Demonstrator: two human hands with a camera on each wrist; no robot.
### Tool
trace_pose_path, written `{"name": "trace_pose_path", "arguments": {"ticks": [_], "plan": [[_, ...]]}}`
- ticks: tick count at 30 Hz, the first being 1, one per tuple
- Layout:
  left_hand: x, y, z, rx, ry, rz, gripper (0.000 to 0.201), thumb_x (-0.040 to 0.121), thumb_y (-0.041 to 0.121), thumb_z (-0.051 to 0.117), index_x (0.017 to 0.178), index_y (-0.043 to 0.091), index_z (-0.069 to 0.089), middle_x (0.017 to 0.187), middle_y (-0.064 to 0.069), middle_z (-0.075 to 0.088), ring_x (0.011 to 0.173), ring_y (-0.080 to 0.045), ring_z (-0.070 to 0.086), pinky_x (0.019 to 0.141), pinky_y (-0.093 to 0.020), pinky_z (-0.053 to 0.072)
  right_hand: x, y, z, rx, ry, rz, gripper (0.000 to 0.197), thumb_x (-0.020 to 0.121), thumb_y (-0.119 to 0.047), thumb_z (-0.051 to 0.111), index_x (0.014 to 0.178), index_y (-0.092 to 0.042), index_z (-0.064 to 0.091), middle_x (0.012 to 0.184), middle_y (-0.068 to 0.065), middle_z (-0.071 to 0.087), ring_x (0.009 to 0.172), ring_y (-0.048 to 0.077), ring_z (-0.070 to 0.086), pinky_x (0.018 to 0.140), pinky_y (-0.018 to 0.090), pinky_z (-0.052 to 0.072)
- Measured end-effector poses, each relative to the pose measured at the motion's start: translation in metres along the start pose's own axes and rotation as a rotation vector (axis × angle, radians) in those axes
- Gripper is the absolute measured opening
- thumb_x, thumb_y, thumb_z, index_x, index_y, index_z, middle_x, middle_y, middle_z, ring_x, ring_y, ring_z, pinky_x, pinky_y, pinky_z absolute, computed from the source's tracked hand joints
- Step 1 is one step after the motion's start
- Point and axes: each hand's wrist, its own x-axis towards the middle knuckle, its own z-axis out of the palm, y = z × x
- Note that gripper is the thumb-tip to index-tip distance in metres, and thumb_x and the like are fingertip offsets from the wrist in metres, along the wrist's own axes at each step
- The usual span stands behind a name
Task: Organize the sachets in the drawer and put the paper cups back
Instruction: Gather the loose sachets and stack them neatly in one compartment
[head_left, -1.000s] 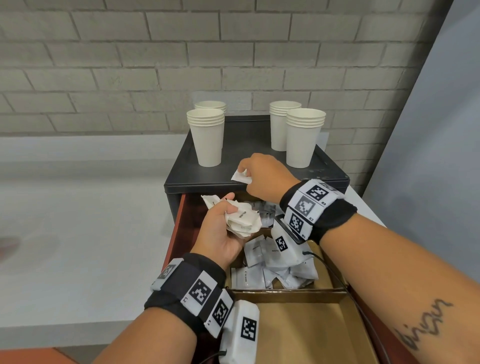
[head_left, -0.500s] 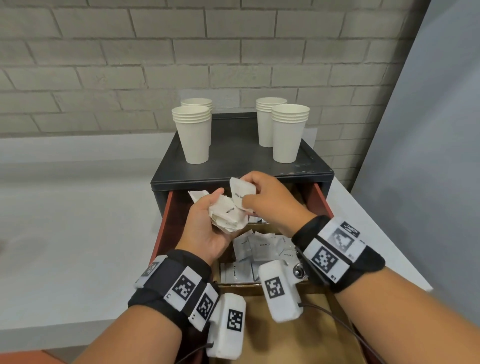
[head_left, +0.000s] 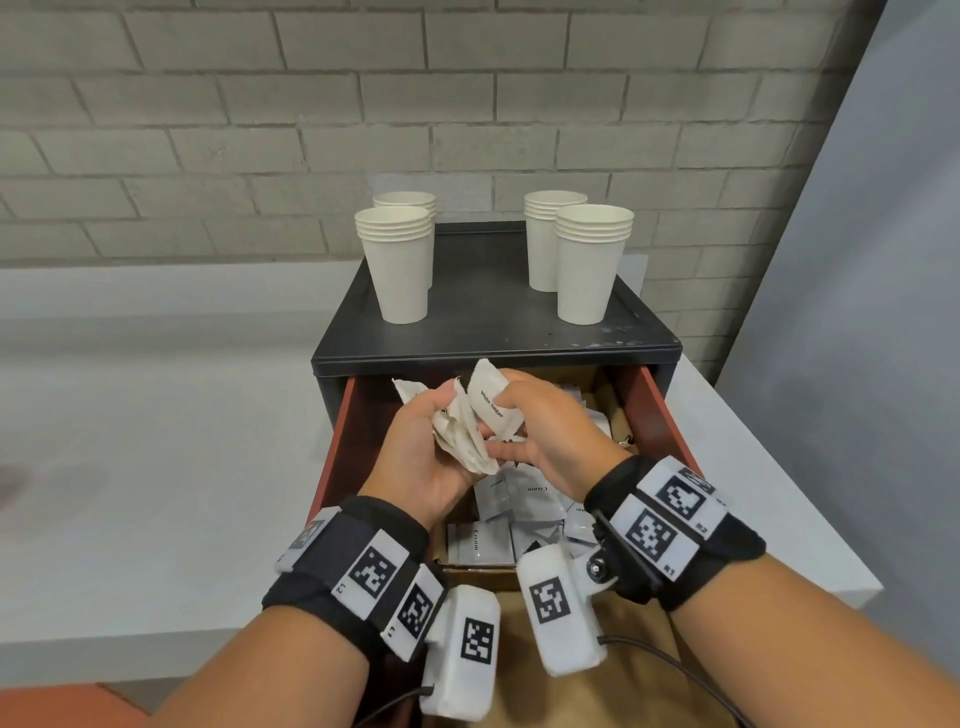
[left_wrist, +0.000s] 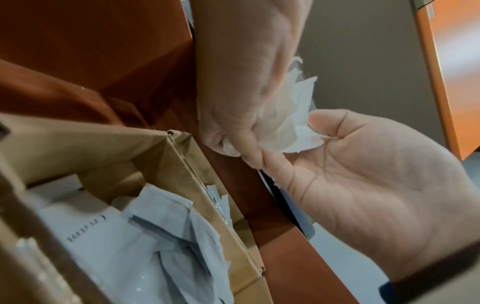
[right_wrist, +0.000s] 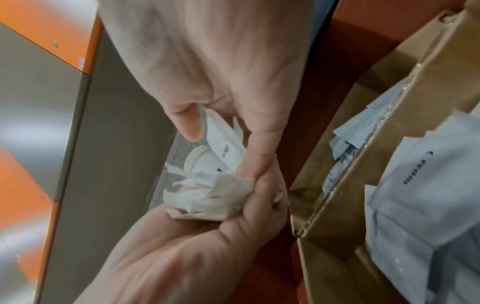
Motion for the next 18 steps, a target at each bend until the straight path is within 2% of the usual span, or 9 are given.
{"name": "trace_pose_path", "arguments": {"ticks": [2,3,5,7,8,10,13,16,18], "plan": [[0.0016,0.0004,-0.002,0.027,0.025,0.023,0.035,0.092,0.016,0.05,0.126,0.01,0.051,0.121,-0.019,0.063,0.103,-0.033,0.064,0.063,-0.041,0.055,0.0005,0.0022,-0.0004,0.035,-0.026,0.003,0.023,0.094,-0.005,0.038,0.101,-0.021,0.054,0.103,0.01,0.057,0.086,0.021,0.059,0.077,0.032,0.053],[0.002,0.0007,-0.0027,0.039,0.026,0.029,0.036,0.092,0.016,0.051,0.127,0.01,0.051,0.122,-0.019,0.062,0.104,-0.033,0.064,0.063,-0.04,0.055,0.0011,0.0035,-0.0006,0.043,-0.032,0.001,0.024,0.094,-0.005,0.037,0.104,-0.02,0.054,0.1,0.01,0.057,0.084,0.02,0.059,0.079,0.034,0.053],[0.0029,0.0011,-0.0035,0.042,0.032,0.037,0.036,0.09,0.015,0.055,0.125,0.01,0.051,0.122,-0.02,0.062,0.105,-0.034,0.064,0.071,-0.045,0.056,0.0024,0.0054,-0.0011,0.067,-0.03,0.011,0.025,0.095,-0.006,0.037,0.112,-0.018,0.051,0.103,0.013,0.057,0.084,0.022,0.059,0.084,0.038,0.053],[0.0019,0.0009,-0.0014,0.044,0.046,0.052,0.026,0.088,0.011,0.057,0.114,0.011,0.055,0.114,-0.02,0.064,0.103,-0.035,0.065,0.083,-0.05,0.053,0.0041,0.0064,-0.0019,0.082,-0.014,0.026,0.026,0.096,-0.007,0.038,0.118,-0.015,0.05,0.102,0.014,0.057,0.084,0.022,0.059,0.086,0.04,0.053],[0.001,0.0005,0.0002,0.056,0.056,0.067,0.021,0.088,0.006,0.056,0.108,0.013,0.055,0.111,-0.019,0.064,0.102,-0.034,0.064,0.085,-0.05,0.052,0.0047,0.0064,-0.0024,0.082,-0.009,0.033,0.028,0.096,-0.008,0.039,0.121,-0.015,0.049,0.103,0.014,0.057,0.084,0.023,0.059,0.087,0.04,0.053],[0.0003,-0.0002,0.0021,0.065,0.068,0.092,0.026,0.087,-0.001,0.052,0.103,0.019,0.054,0.113,-0.019,0.062,0.102,-0.034,0.063,0.079,-0.049,0.053,0.0052,0.0057,-0.0034,0.093,-0.003,0.046,0.029,0.096,-0.009,0.041,0.124,-0.015,0.048,0.105,0.015,0.056,0.084,0.023,0.059,0.086,0.04,0.052],[0.0008,-0.0003,0.0005,0.061,0.076,0.111,0.039,0.085,-0.004,0.048,0.115,0.022,0.049,0.116,-0.02,0.057,0.1,-0.035,0.062,0.072,-0.046,0.053,0.0064,0.0053,-0.0058,0.031,-0.013,0.022,0.031,0.096,-0.01,0.043,0.125,-0.018,0.048,0.108,0.014,0.057,0.09,0.023,0.06,0.082,0.035,0.053],[0.0009,0.0002,0.0008,0.074,0.069,0.109,0.044,0.085,-0.004,0.048,0.12,0.023,0.047,0.118,-0.019,0.056,0.101,-0.035,0.061,0.085,-0.049,0.051,0.007,0.0053,-0.0076,-0.113,-0.041,-0.053,0.027,0.093,-0.016,0.051,0.117,-0.028,0.047,0.114,0.008,0.055,0.092,0.018,0.06,0.078,0.03,0.055],[0.0014,0.0002,0.0009,0.099,0.081,0.113,0.043,0.085,-0.004,0.048,0.118,0.024,0.047,0.115,-0.017,0.056,0.101,-0.034,0.061,0.089,-0.05,0.05,0.0072,0.0082,-0.0092,-0.227,-0.074,-0.118,0.036,0.088,-0.02,0.062,0.118,-0.032,0.045,0.111,0.003,0.055,0.091,0.014,0.06,0.077,0.028,0.056]]}}
